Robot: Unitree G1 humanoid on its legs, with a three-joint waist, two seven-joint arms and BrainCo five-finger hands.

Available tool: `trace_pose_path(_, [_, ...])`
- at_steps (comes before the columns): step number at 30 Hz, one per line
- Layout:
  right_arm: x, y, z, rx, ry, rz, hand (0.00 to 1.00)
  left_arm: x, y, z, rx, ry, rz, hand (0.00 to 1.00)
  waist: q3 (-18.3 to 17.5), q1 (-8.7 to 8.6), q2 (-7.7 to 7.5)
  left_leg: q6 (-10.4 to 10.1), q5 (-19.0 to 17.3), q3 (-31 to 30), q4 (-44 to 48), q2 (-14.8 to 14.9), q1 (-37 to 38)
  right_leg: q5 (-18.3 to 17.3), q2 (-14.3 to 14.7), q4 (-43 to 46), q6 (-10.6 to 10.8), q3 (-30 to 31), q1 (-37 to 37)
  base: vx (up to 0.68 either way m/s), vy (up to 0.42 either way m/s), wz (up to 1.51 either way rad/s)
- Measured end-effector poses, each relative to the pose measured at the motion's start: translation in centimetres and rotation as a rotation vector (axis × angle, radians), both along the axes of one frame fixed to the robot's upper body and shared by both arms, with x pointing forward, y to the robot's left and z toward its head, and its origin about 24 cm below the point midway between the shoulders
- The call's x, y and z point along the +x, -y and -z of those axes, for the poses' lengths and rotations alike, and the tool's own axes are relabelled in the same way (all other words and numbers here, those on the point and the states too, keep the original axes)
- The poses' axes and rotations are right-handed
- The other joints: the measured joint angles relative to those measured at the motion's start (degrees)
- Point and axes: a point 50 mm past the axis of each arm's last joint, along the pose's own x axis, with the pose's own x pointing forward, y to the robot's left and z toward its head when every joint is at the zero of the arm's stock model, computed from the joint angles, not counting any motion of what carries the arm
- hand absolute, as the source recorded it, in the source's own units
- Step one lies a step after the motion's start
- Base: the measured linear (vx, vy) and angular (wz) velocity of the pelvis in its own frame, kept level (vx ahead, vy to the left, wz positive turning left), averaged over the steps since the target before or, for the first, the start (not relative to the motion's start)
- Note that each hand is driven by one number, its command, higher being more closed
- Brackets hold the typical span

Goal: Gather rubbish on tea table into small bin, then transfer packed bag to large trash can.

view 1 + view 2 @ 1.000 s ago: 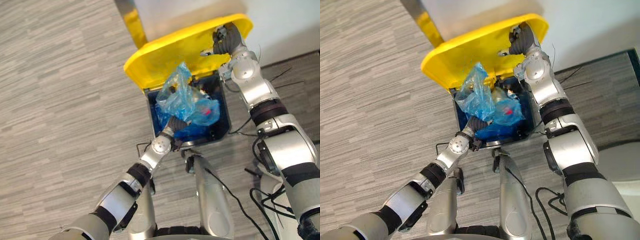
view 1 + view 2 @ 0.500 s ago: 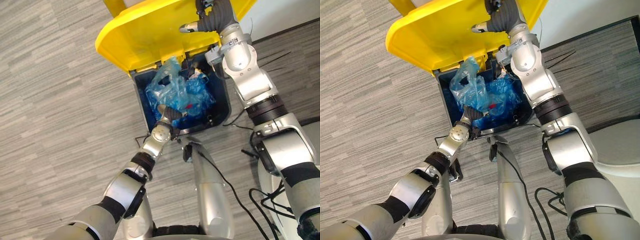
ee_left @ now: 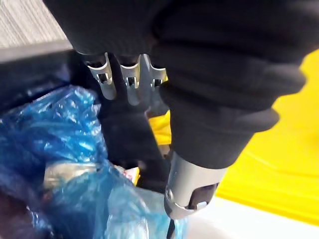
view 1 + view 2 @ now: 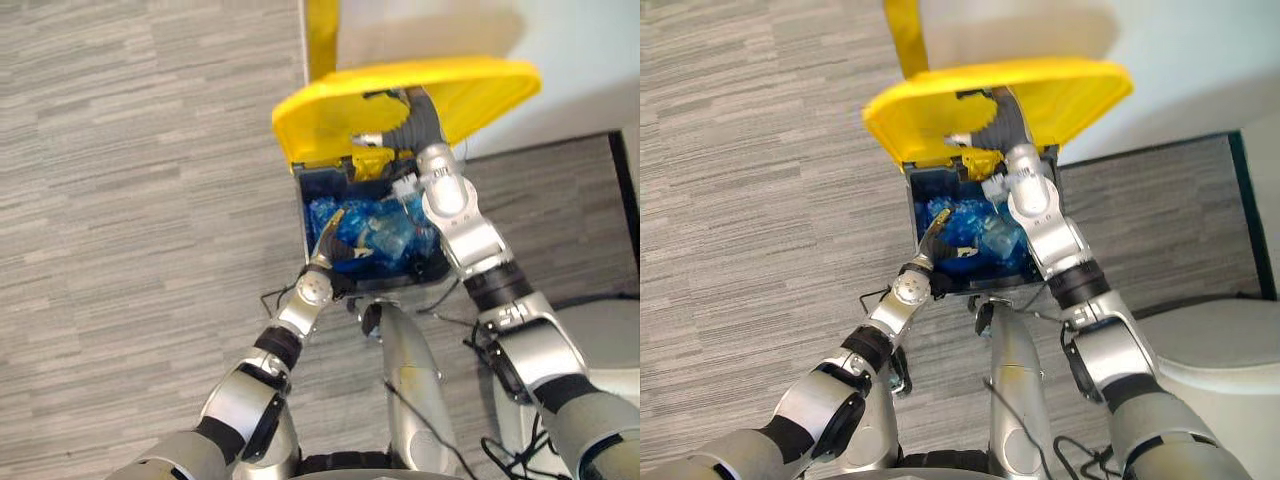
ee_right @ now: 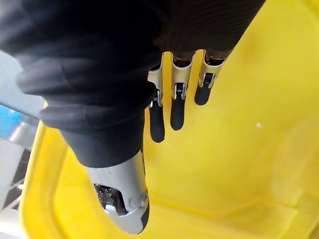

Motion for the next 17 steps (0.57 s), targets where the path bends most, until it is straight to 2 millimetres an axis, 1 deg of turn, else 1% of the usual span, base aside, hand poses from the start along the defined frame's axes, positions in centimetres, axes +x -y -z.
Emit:
trace_pose_path(1, [-0.7,0.5,2.0,0.026,-0.055,0.023,0.0,-0.8,-1.2,1.0,0.0,-0.027,-0.031,0.0,-0.3,0.02,-0.41,1.2,0.4,0.0,-0.5,-1.0,1.6,0.3,-0.6,-0.9,0.4,0.2,1.8,-0.11,0.142,0.17])
trace_pose_path(2, [-2.0,1.0,5.0,0.063,-0.139,0.05,0.0,-2.3,-3.5,2.7,-0.002,-0.074,-0.089,0.0,-1.3,-0.03,-1.28,2.2,0.9,0.3,-1.7,-2.4,3.9,1.6,-1.3,-2.7,1.6,0.9,3.9,-0.12,0.175,-0.08])
trace_pose_path(3, [-3.8,1.3,8.2,0.082,-0.243,0.058,0.0,-4.1,-5.6,4.4,-0.017,-0.13,-0.157,0.0,-3.8,0.6,-2.52,3.7,1.7,1.4,-3.1,-4.1,5.1,3.9,-1.8,-5.4,2.9,1.7,4.5,-0.12,0.184,-0.27])
trace_pose_path(4, [-4.8,1.5,9.7,0.085,-0.295,0.059,0.0,-5.2,-6.6,5.3,-0.027,-0.162,-0.188,0.0,-5.0,0.92,-2.95,4.4,2.1,2.2,-3.7,-4.8,5.3,5.6,-2.0,-7.3,3.4,2.3,4.8,-0.14,0.176,-0.51])
trace_pose_path(5, [-6.6,1.9,12.1,0.084,-0.382,0.066,0.0,-7.1,-8.2,6.6,-0.043,-0.214,-0.241,0.0,-6.0,1.37,-3.42,6.2,3.1,4.1,-4.6,-5.5,5.9,9.8,-1.7,-12.5,4.6,2.7,6.5,-0.23,0.158,-0.77])
trace_pose_path(6, [-8.0,2.2,13.9,0.067,-0.453,0.069,0.0,-9.2,-9.9,7.8,-0.055,-0.263,-0.303,0.0,-6.6,2.08,-3.79,8.5,4.3,7.9,-5.4,-4.7,6.4,12.6,-1.8,-14.6,4.9,2.9,7.1,-0.28,0.156,-0.8])
trace_pose_path(7, [-8.6,2.4,14.6,0.062,-0.479,0.074,0.0,-10.1,-10.7,8.2,-0.057,-0.284,-0.327,0.0,-6.7,1.99,-3.72,9.0,4.6,8.8,-5.4,-4.7,6.5,11.5,-2.1,-10.5,3.5,2.8,6.3,-0.29,0.106,-0.71])
trace_pose_path(8, [-9.7,3.0,15.8,0.065,-0.532,0.089,0.0,-11.5,-11.7,8.9,-0.057,-0.319,-0.359,0.0,-7.1,1.59,-3.35,9.8,5.1,9.5,-6.1,-4.7,6.4,8.7,-2.1,-0.8,0.6,3.2,5.3,-0.32,0.104,-0.33])
trace_pose_path(9, [-11.8,4.0,17.8,0.081,-0.619,0.122,0.0,-13.3,-12.6,9.5,-0.078,-0.359,-0.394,0.0,-8.2,1.18,-2.86,10.6,6.1,9.7,-8.2,-4.6,7.2,5.0,-1.9,10.5,0.5,3.9,5.4,-0.3,0.07,-0.24])
trace_pose_path(10, [-14.1,4.8,19.3,0.098,-0.69,0.158,0.0,-14.6,-13.0,9.7,-0.096,-0.372,-0.412,0.0,-9.8,1.29,-2.38,10.3,7.6,9.6,-10.6,-4.5,7.3,2.5,-1.6,16.8,0.7,4.9,7.3,-0.23,0.034,-0.11])
trace_pose_path(11, [-14.3,4.9,19.4,0.1,-0.696,0.16,0.0,-14.7,-13.1,9.7,-0.097,-0.372,-0.413,0.0,-10.0,1.3,-2.34,10.3,7.8,9.6,-10.9,-4.5,7.3,2.3,-1.6,17.2,0.7,5.0,7.6,-0.12,-0.051,-0.13])
trace_pose_path(12, [-17.1,5.6,20.9,0.119,-0.775,0.196,0.0,-16.2,-13.2,9.4,-0.127,-0.369,-0.421,0.0,-12.5,1.52,-2.15,9.9,9.6,9.7,-13.6,-4.6,7.1,0.2,-1.4,18.4,2.6,7.4,12.6,-0.08,-0.069,-0.15])
trace_pose_path(13, [-18.4,5.8,21.4,0.13,-0.806,0.208,0.0,-16.8,-13.1,9.4,-0.141,-0.369,-0.424,0.0,-14.0,1.57,-2.38,9.3,10.0,9.6,-14.4,-4.6,6.9,-2.1,-1.7,15.5,4.2,7.8,15.7,-0.09,-0.143,-0.31])
trace_pose_path(14, [-19.6,5.9,21.9,0.155,-0.829,0.236,0.0,-17.2,-13.2,9.1,-0.159,-0.362,-0.432,0.0,-15.8,1.96,-2.58,8.3,10.8,9.6,-15.5,-4.5,6.2,-6.0,-1.3,7.6,6.0,6.6,19.0,-0.07,-0.165,-0.39])
trace_pose_path(15, [-20.3,6.1,22.2,0.166,-0.844,0.255,0.0,-17.5,-12.8,9.1,-0.194,-0.357,-0.446,0.0,-17.9,2.59,-2.34,7.7,12.1,9.6,-16.8,-4.3,5.0,-8.4,-0.6,-0.5,5.6,5.0,21.6,-0.06,-0.181,-0.44])
trace_pose_path(16, [-20.6,6.2,22.2,0.168,-0.848,0.264,0.0,-17.7,-12.4,9.1,-0.212,-0.359,-0.444,0.0,-19.2,2.87,-2.15,7.2,12.7,10.0,-17.4,-4.0,4.3,-9.0,0.1,-4.6,4.5,4.4,22.4,-0.03,-0.163,-0.48])
trace_pose_path(17, [-20.9,6.8,22.1,0.168,-0.845,0.288,0.0,-17.4,-11.6,9.0,-0.247,-0.348,-0.437,0.0,-20.2,3.13,-0.92,6.5,13.7,10.1,-18.2,-3.3,3.3,-8.3,1.6,-9.9,3.1,3.9,23.3,0.0,-0.103,-0.32])
